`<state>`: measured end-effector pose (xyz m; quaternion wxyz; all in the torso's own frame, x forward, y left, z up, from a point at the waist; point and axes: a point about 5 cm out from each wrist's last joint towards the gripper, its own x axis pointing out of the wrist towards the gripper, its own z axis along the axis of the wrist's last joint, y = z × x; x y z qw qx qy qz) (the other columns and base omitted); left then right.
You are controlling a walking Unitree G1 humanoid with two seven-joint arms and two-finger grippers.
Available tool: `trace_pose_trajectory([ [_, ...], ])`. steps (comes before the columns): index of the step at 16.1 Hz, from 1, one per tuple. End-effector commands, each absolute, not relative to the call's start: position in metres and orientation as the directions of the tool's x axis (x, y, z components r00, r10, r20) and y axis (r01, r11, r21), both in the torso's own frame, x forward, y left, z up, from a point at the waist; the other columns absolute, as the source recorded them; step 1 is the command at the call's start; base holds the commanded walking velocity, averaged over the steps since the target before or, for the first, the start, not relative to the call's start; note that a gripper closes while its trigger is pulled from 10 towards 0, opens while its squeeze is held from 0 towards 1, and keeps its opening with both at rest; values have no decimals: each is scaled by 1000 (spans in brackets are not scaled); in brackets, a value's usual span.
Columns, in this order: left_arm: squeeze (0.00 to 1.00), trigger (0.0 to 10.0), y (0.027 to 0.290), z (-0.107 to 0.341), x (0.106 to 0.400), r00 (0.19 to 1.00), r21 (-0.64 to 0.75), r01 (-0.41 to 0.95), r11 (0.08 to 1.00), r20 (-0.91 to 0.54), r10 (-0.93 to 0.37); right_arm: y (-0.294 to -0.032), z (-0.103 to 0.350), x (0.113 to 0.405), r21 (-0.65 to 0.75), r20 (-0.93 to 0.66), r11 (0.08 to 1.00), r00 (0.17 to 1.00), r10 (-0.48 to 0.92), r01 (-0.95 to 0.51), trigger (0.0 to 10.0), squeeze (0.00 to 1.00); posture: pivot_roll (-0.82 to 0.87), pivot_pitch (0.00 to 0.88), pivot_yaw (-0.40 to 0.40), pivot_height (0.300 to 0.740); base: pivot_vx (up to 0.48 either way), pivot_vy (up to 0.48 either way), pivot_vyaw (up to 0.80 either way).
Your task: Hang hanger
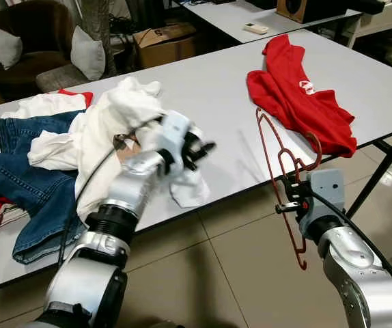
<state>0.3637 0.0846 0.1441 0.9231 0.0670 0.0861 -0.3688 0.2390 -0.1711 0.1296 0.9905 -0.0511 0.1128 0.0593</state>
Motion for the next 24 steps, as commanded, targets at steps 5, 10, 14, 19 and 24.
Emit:
trace_pose_trajectory([
  [5,1000,10000,117,149,350,604,115,793,599,-287,-744,-170,133,235,-77,-208,991,973,96,-114,10000,0,-141,0,151,740,0,0,0],
  [10,1000,10000,152,167,311,415,133,909,394,-359,-836,-169,132,237,-70,-209,990,972,106,-123,10000,0,-127,0,145,740,0,0,0],
  [14,1000,10000,225,171,288,624,266,775,573,-463,-629,-167,137,237,-73,-190,988,975,119,-135,10000,0,-102,0,150,740,0,0,0],
  [19,0,10000,223,168,287,885,198,465,863,-135,-446,-164,149,242,-168,-89,979,990,105,-119,10000,0,-82,0,135,740,0,0,0],
  [24,0,10000,208,138,275,943,84,322,943,-119,-311,-156,175,245,-66,74,984,982,173,-168,10000,0,-76,0,101,740,0,255,0],
])
